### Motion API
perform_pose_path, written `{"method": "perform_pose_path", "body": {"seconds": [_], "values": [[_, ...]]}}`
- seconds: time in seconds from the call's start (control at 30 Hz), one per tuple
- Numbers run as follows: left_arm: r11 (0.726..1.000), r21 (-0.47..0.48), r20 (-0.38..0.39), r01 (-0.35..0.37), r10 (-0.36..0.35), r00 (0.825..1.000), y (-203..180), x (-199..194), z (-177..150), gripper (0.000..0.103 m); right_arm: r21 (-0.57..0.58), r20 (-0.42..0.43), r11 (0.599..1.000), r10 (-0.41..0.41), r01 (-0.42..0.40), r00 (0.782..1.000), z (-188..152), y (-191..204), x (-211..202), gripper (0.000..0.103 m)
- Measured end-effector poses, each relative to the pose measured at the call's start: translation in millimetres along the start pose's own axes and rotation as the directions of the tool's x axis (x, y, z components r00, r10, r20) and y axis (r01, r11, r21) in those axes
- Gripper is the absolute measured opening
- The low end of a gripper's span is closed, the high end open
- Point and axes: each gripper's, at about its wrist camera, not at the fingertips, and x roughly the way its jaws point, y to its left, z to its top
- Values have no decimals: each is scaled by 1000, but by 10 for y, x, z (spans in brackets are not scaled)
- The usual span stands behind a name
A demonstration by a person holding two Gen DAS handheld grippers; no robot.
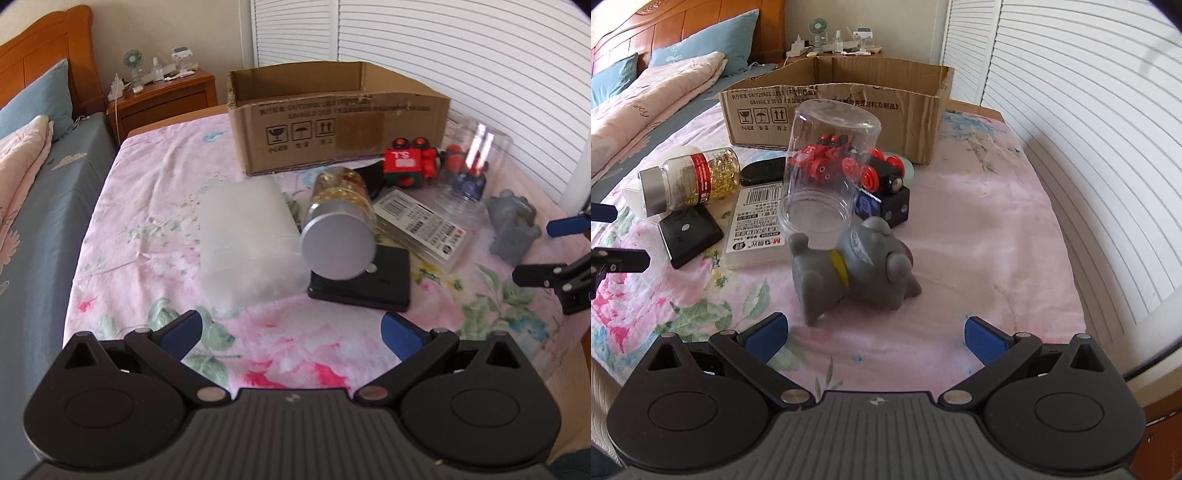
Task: Organize rigid objects
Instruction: 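Move the left tool toward the black pad while the right approaches the grey cat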
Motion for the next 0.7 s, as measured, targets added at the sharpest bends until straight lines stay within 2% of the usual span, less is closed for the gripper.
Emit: {"method": "perform_pose_path", "body": {"seconds": [0.17,0.37,0.5,0.63,0.7], "values": [[1000,-21,15,-4,4,1000,83,63,69,102,-9,-1,1000,9,-9,1000,85,27,80,103],[995,-66,-28,71,-73,997,78,101,51,102,-28,0,999,21,-21,1000,138,102,103,103],[989,-24,-28,143,-143,989,-14,53,-47,102,-47,3,999,25,-25,1000,126,120,102,103],[973,37,-20,229,-229,973,-157,39,-55,100,-34,6,999,30,-30,1000,124,95,114,103],[977,73,-14,202,-201,979,-242,82,-36,100,-28,8,999,31,-31,999,119,90,115,103]]}}
